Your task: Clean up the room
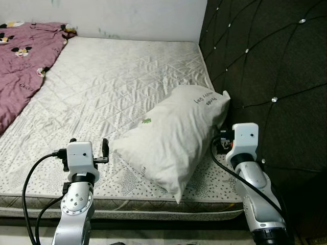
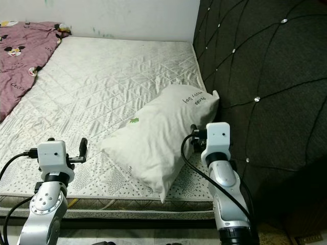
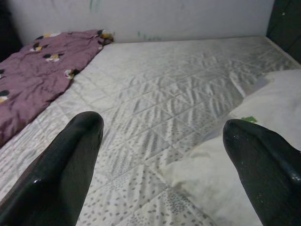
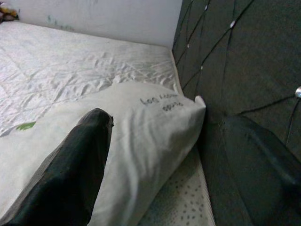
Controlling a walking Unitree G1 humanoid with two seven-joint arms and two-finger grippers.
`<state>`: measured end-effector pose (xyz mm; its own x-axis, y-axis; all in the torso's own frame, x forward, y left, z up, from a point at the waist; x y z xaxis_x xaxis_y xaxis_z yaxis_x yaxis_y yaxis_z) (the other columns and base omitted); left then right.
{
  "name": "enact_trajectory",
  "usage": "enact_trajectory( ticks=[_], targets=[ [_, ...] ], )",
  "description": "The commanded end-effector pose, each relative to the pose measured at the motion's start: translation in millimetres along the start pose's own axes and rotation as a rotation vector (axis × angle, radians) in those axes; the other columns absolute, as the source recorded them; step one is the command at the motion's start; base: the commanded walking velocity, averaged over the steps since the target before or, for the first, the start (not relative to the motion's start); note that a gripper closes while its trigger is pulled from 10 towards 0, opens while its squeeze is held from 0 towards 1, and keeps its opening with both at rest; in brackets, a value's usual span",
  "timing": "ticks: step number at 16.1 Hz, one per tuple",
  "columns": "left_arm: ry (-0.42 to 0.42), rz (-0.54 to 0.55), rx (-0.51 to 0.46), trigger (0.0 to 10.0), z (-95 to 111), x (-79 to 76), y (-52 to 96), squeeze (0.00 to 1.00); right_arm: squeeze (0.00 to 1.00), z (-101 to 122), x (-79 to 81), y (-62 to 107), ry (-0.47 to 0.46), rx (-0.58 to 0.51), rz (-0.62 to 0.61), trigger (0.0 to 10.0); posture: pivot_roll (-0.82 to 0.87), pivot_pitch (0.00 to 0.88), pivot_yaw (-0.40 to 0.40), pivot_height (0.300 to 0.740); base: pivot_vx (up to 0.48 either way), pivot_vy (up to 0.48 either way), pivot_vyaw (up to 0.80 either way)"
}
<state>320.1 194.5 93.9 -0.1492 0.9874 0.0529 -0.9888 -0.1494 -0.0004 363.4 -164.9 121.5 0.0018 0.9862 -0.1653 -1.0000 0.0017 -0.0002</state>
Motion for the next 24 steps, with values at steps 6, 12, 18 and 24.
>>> enact_trajectory(
  ticks=[6,12,18,24],
  targets=[
    [-0.014,-0.004,0.01,10.0,-1,-4.3,-2.8,0.0,0.0,-3,8.4,-2.2,-0.071,0.032,0.026,10.0,-0.02,0.14,-0.031,0.74,0.0,0.0,-0.09],
    [0.051,-0.078,0.0,10.0,6,-21.6,-2.8,0.0,0.0,-5,10.3,-5.0,-0.095,0.058,0.042,10.0,-0.02,0.149,-0.033,0.74,0.0,0.0,-0.27],
    [0.055,-0.082,0.011,10.0,4,-21.7,-0.9,0.0,0.0,-7,11.2,-4.1,-0.104,0.072,0.047,10.0,-0.02,0.16,-0.03,0.74,0.0,0.0,-0.67],
    [0.072,-0.082,0.01,10.0,6,-22.2,-1.8,0.0,0.0,-10,14.7,-3.2,-0.087,0.091,0.064,10.0,-0.02,0.172,-0.03,0.74,0.0,0.0,-0.07]
  ],
)
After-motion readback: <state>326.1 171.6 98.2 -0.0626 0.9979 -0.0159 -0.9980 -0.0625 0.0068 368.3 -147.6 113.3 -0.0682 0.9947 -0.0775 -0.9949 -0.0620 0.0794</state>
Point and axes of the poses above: a point about 5 cm out from each wrist's last joint towards the gripper, its own y axis pointing back from the gripper into the wrist, its own z axis along the axis of the wrist's last joint, x = y × z, the point moved 6 cm from there along -y, pointing out of the wrist towards the gripper, and after that the axes turned 3 degrees about y, right-handed, at the moved point
